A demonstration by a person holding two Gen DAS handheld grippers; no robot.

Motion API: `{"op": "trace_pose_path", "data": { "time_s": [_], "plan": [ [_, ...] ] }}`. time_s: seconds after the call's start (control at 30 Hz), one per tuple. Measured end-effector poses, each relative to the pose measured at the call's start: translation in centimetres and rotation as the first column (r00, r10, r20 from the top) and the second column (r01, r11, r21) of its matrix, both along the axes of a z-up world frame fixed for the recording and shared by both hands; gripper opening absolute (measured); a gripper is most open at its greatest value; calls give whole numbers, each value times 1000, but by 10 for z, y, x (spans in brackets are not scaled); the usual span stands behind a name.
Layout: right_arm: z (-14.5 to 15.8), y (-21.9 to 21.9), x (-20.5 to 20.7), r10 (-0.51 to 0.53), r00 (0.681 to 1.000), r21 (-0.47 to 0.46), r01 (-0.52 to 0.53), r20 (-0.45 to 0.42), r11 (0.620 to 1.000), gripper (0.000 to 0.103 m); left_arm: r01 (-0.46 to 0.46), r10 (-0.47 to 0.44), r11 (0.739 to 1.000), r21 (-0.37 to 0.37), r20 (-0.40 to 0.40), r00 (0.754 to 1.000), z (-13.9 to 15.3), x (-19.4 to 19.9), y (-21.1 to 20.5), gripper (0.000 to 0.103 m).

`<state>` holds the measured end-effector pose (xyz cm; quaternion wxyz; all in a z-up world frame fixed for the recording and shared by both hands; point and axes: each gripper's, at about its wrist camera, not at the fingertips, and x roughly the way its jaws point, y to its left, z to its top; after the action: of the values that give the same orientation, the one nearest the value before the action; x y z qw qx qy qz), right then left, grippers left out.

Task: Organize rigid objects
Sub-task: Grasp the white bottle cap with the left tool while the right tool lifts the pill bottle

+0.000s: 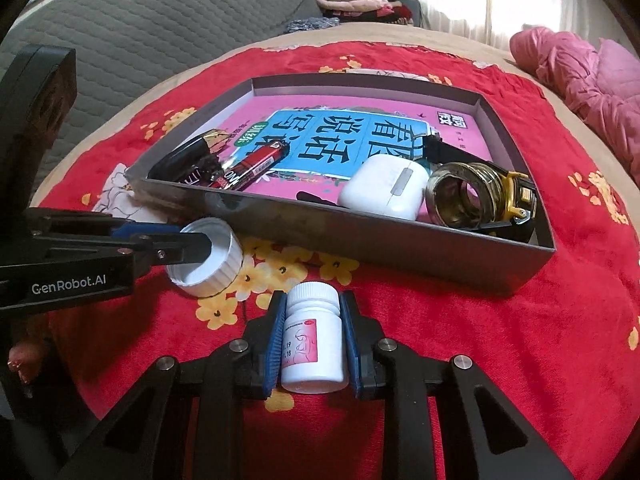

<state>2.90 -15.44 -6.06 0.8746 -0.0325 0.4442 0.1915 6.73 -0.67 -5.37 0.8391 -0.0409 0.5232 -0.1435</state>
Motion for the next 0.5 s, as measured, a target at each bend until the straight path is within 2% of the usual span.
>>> {"op": "trace_pose_path", "data": {
  "time_s": [0.13,0.23,0.5],
  "plan": [
    [-1,0,0,-1,1000,-2,1,2,1000,27,-10,10,1000,-15,3,1000,0,0,2,7],
    [-1,0,0,-3,1000,2,3,4,1000,27,-12,11,1000,-28,-8,1000,0,-1,6,6],
    [2,-1,-4,-6,1000,10,6,10,1000,27,16,-16,1000,6,38,999,14,-13,0,6]
  ]
}}
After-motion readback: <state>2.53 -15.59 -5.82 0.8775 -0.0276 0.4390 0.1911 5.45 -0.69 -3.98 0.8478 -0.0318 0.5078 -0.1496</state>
